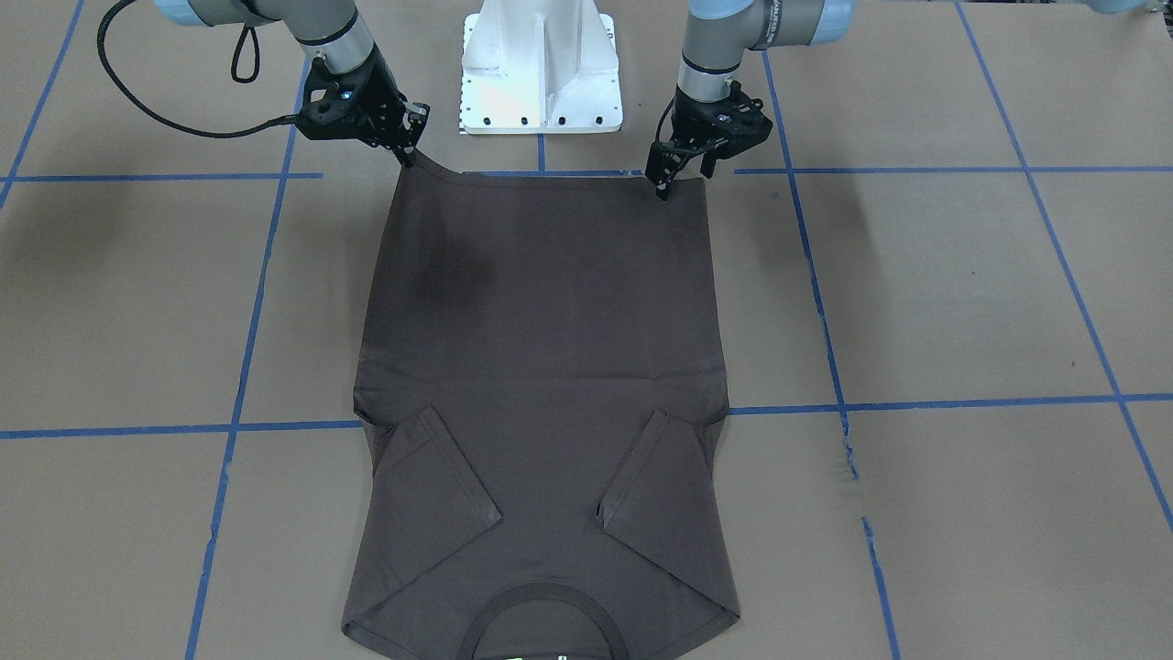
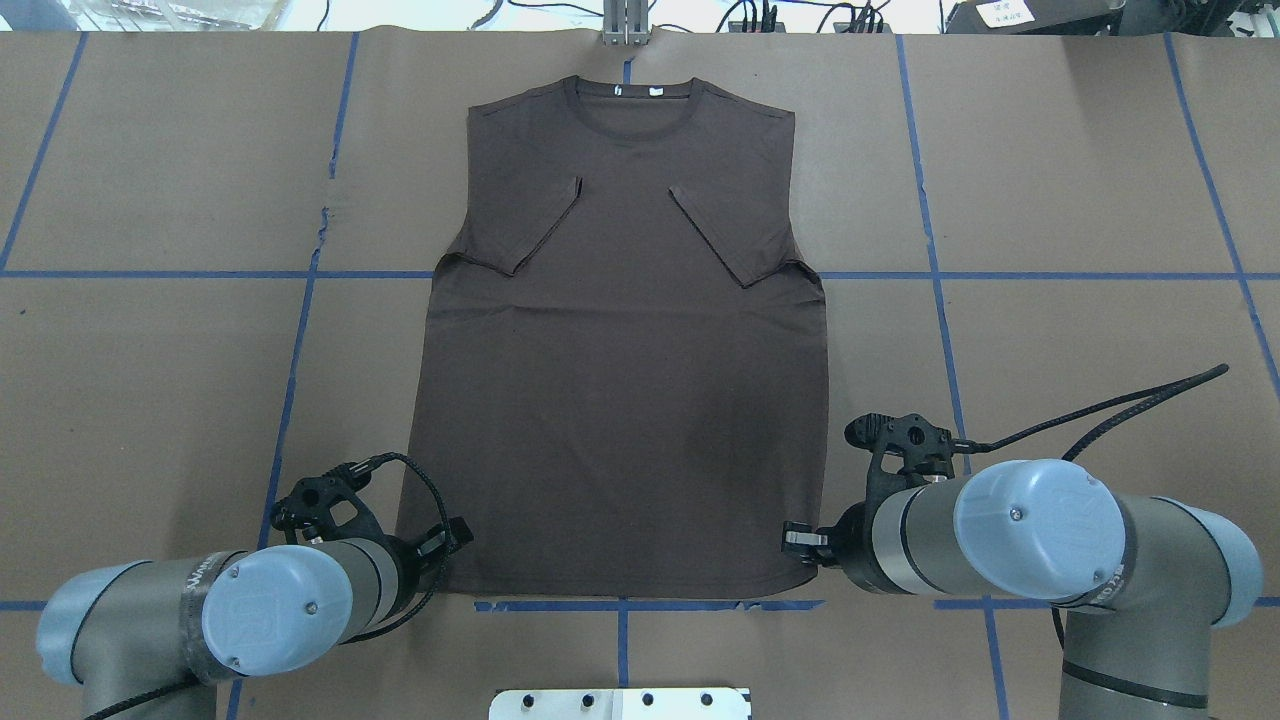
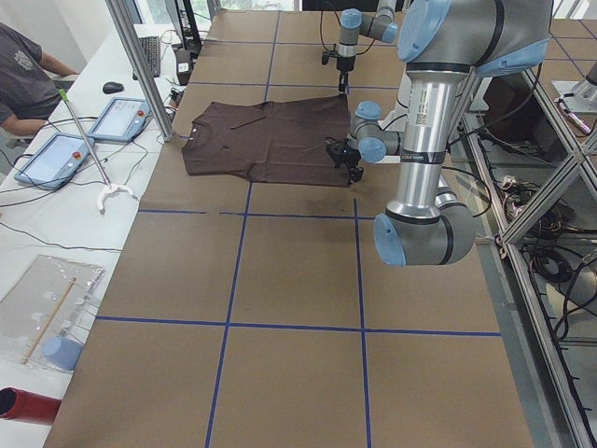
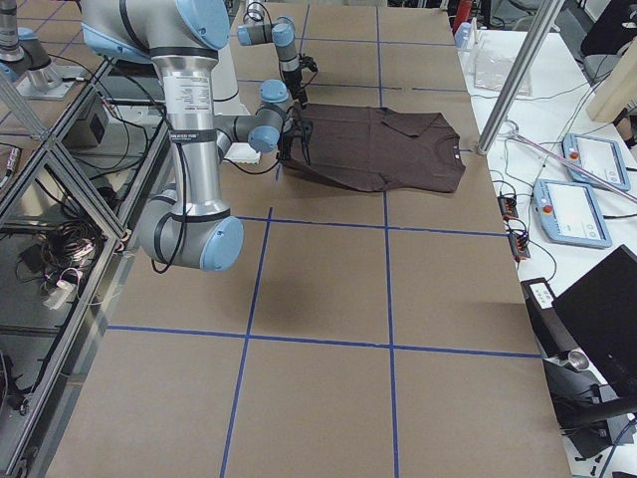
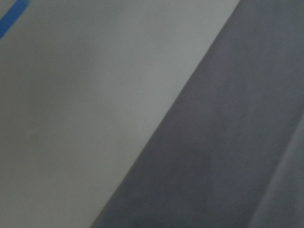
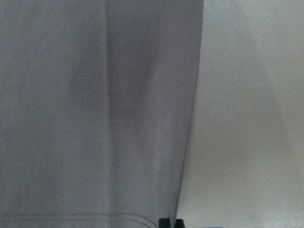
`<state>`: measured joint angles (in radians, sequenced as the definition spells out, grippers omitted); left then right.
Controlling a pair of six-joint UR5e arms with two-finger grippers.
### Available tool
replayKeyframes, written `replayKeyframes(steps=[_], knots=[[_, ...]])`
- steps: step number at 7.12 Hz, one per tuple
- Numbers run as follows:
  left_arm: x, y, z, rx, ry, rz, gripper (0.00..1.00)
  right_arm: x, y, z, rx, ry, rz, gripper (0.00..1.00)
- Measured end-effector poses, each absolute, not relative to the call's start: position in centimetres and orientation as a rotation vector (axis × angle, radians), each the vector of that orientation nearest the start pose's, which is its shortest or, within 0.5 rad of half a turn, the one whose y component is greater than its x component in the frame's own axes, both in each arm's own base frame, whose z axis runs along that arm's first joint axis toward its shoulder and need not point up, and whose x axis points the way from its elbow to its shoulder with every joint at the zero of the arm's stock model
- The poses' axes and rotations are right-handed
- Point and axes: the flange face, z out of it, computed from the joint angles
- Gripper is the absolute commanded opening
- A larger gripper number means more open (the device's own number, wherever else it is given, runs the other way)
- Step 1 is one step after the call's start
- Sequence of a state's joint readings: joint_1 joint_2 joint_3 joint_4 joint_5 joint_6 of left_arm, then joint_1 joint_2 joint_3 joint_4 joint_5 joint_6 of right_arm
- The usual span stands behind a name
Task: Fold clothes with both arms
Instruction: 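Grasp both hem corners with the left and right grippers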
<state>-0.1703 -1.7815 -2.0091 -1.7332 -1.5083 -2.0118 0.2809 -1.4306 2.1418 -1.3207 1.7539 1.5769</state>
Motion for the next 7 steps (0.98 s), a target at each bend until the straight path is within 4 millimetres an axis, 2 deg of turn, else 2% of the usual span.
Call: replayKeyframes(steps=[3,5,7], knots=[[50.7,-22.6,35.1,-0.049,0.793,-0.602,0.88,-44.0,-25.1,29.9,-0.032,-0.979,0.182,0.0],[50.5,-22.6,35.5,-0.049,0.787,-0.602,0.64,-43.8,-25.4,29.9,-0.03,-0.98,0.188,0.0],[50.5,-22.5,35.4,-0.05,0.788,-0.601,0.32,-43.4,-25.8,29.9,-0.033,-0.982,0.195,0.0]])
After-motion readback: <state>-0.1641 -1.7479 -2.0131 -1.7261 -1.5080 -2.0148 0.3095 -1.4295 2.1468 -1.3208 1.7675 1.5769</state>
